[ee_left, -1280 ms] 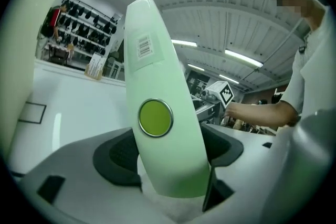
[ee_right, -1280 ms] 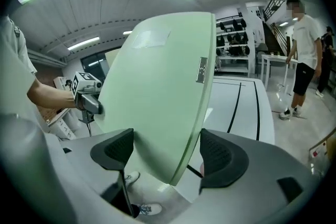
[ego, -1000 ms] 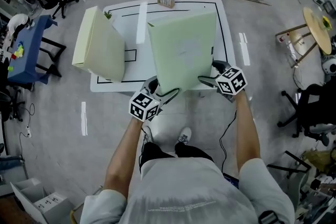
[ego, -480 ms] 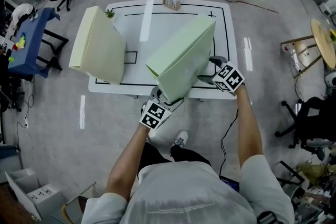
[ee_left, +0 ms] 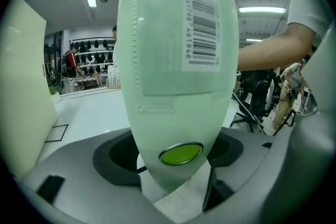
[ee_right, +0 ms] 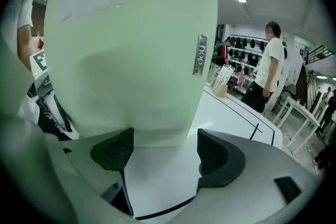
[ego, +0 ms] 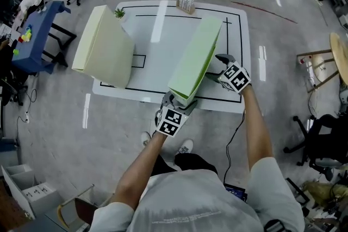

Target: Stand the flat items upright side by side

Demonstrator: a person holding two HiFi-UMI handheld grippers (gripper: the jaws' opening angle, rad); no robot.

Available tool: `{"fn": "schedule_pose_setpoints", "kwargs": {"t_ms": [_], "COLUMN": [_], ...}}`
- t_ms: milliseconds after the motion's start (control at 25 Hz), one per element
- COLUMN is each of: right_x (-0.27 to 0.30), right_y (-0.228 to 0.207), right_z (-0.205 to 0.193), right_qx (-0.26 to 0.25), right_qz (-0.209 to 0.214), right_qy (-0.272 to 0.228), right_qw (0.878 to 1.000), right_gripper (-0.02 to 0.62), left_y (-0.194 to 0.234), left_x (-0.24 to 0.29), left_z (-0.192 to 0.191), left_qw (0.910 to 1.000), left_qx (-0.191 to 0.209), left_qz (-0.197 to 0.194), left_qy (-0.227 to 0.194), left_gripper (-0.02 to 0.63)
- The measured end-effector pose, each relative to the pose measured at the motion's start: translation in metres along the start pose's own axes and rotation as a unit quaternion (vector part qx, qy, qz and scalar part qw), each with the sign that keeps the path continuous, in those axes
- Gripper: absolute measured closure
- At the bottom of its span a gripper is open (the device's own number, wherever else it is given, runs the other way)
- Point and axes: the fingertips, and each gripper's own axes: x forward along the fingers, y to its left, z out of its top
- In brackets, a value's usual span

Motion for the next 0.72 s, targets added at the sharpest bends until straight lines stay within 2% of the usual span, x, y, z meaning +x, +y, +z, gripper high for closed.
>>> {"fn": "schedule_pose_setpoints", "kwargs": {"t_ms": [240,400,560,720], "right_x": [0.015,0.014,0.003,-0.017], "right_y": [-0.02,-0.03,-0.026,-0.008], "right_z": [0.018,0.018,0.013,0.001], "right_qx": [0.024,0.028,0.057,0.068], "right_qz": [-0.046,-0.07,-0.087,-0.109], "right_qy": [-0.037,-0.038,-0.046,-0.047], "right_qw": [0.998,0.996,0.994,0.991], "right_gripper": [0.206,0.206,0.206,0.206], "left_y": [0.015,0.018,0.024,0.026], "left_x": [0.014,0.02,0.022,0.007], "left_z": [0.011,0.025,0.024,0.016], "left_qw": [0.9981,0.9974,0.9972,0.9937], "left_qx": [-0.048,-0.065,-0.069,-0.111], "left_qz": [0.037,0.03,0.03,0.011], "left_qy": [0.004,-0.006,-0.009,-0.007], "left_gripper": [0.244,0.234,0.222,0.224]}}
